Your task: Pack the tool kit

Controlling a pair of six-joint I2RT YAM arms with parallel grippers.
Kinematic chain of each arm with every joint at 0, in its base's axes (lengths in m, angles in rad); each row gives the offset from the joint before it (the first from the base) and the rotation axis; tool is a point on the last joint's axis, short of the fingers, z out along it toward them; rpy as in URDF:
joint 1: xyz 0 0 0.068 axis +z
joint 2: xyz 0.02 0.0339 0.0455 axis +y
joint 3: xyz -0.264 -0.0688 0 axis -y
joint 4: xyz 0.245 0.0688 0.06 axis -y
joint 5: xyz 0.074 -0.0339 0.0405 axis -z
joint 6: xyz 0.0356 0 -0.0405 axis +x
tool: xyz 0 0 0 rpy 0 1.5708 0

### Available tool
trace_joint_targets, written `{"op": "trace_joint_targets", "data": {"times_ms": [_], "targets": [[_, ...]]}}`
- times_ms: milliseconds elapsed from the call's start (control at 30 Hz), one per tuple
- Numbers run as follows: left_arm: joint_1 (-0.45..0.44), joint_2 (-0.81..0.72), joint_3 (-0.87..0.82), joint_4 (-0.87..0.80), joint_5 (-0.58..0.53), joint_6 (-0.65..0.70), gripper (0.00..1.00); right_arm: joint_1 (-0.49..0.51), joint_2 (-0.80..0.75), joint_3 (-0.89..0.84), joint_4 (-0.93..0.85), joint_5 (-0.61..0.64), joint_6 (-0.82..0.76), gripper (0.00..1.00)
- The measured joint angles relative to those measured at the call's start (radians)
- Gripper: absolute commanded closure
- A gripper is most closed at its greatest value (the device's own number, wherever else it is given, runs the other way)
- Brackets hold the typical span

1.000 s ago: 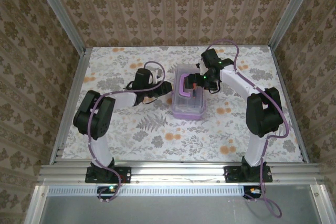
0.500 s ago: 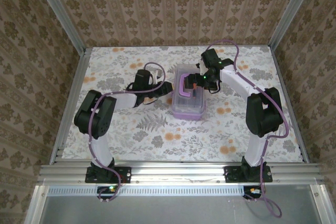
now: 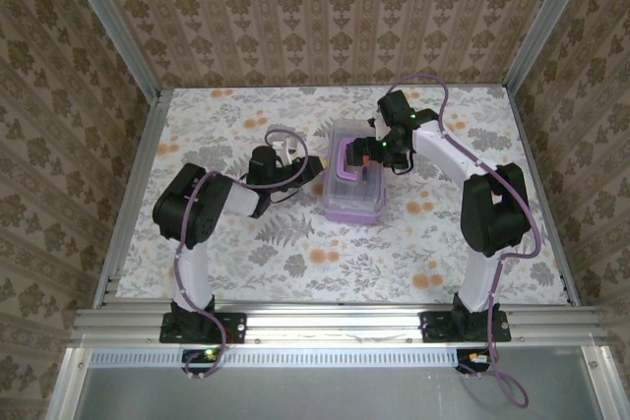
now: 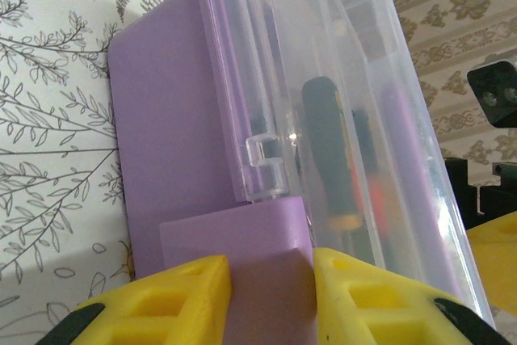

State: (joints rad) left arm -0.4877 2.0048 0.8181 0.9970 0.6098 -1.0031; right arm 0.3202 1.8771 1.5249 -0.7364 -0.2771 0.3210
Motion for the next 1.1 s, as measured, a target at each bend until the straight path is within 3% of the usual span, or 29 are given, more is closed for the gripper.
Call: {"op": "trace_joint_targets", "data": {"times_ms": [267,600,667,700,733,867,933,1100], "targets": [[-0.003,0.078,-0.020,0.204,-0.003,-0.085,0.68,-0.002,0.006,0.011,-0.010,0.000,0.000,0.00],[-0.007,0.082,-0.040,0.248,-0.028,-0.101,0.68,-0.002,0.023,0.042,-0.042,0.007,0.000,0.00],[-0.008,0.027,-0.039,0.138,-0.035,-0.056,0.61,-0.008,0.017,0.041,-0.042,0.010,-0.001,0.00],[-0.008,-0.008,-0.039,0.063,-0.042,-0.016,0.51,-0.014,0.011,0.039,-0.039,0.010,-0.005,0.00],[-0.007,-0.053,-0.030,-0.053,-0.057,0.034,0.01,-0.023,-0.002,0.033,-0.037,0.009,-0.009,0.00],[-0.007,-0.218,0.103,-0.577,-0.176,0.270,0.00,-0.118,-0.134,-0.025,-0.011,0.010,-0.041,0.00],[0.002,-0.295,0.180,-0.755,-0.242,0.374,0.00,-0.191,-0.241,-0.074,0.021,0.014,-0.064,0.00],[0.136,-0.572,0.140,-0.882,-0.412,0.537,0.00,-0.317,-0.585,-0.349,0.253,0.103,-0.131,0.00]]}}
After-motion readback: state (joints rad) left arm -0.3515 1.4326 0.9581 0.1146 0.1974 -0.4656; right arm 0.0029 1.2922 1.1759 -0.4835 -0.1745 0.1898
